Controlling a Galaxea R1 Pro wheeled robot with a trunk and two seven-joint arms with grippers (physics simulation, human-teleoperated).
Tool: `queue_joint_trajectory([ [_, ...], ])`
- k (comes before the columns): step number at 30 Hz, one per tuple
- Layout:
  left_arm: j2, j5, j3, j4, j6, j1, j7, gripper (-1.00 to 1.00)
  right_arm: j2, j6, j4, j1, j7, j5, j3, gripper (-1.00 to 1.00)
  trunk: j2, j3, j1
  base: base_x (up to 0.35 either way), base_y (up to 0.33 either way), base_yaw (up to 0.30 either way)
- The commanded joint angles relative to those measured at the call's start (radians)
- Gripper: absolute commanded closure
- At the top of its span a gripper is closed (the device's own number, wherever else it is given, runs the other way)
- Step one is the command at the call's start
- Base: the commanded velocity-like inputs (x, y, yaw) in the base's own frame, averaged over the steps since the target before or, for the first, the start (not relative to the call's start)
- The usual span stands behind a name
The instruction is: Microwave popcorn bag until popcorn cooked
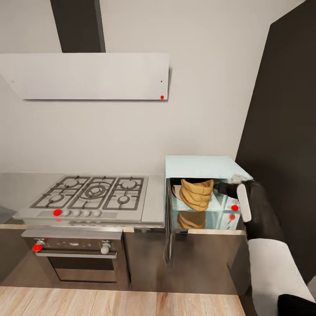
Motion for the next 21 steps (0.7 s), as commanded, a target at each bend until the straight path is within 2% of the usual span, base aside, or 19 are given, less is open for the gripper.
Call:
queue_joint_trajectory([
  [1, -0.001, -0.002, 0.002, -0.002, -0.002, 0.000, 0.001, -1.00, 0.000, -0.005, -0.064, 0.048, 0.014, -0.012, 0.003, -1.00, -0.002, -0.002, 0.001, 0.000, 0.000, 0.000],
  [3, -0.001, -0.002, 0.001, -0.003, -0.002, 0.000, 0.001, -1.00, -0.001, -0.049, -0.198, 0.159, 0.061, -0.011, 0.007, -1.00, -0.002, -0.002, 0.001, 0.000, 0.000, 0.000],
  [5, -0.002, -0.002, 0.001, -0.004, -0.002, -0.001, 0.001, -1.00, -0.003, -0.106, -0.268, 0.245, 0.090, -0.011, 0.015, -1.00, -0.002, -0.002, 0.001, 0.000, 0.000, 0.000],
  [7, -0.003, -0.002, 0.001, -0.005, -0.003, -0.001, 0.001, -1.00, -0.004, -0.196, -0.296, 0.337, 0.123, -0.008, 0.037, -1.00, -0.002, -0.002, 0.001, 0.000, 0.000, 0.000],
  [10, -0.001, 0.002, 0.004, -0.005, -0.005, -0.002, 0.001, -1.00, -0.001, -0.309, -0.300, 0.416, 0.131, -0.001, 0.089, -1.00, -0.002, -0.002, 0.001, 0.000, 0.000, 0.000],
  [13, 0.001, 0.010, 0.011, -0.007, -0.009, -0.005, 0.001, -1.00, 0.001, -0.377, -0.275, 0.454, 0.111, 0.003, 0.127, -1.00, -0.002, -0.002, 0.001, 0.000, 0.000, 0.000],
  [18, -0.002, 0.010, 0.010, -0.009, -0.013, -0.015, 0.001, -1.00, -0.006, -0.618, -0.157, 0.472, 0.118, 0.003, 0.180, -1.00, -0.002, -0.002, 0.001, 0.000, 0.000, 0.000],
  [20, -0.001, 0.010, 0.010, -0.009, -0.013, -0.025, 0.001, -1.00, -0.009, -0.786, -0.008, 0.462, 0.124, 0.004, 0.251, -1.00, -0.002, -0.002, 0.001, 0.000, 0.000, 0.000],
  [21, -0.002, 0.011, 0.010, -0.009, -0.013, -0.028, 0.001, -1.00, -0.010, -0.835, 0.044, 0.452, 0.124, 0.004, 0.274, -1.00, -0.002, -0.002, 0.001, 0.000, 0.000, 0.000],
])
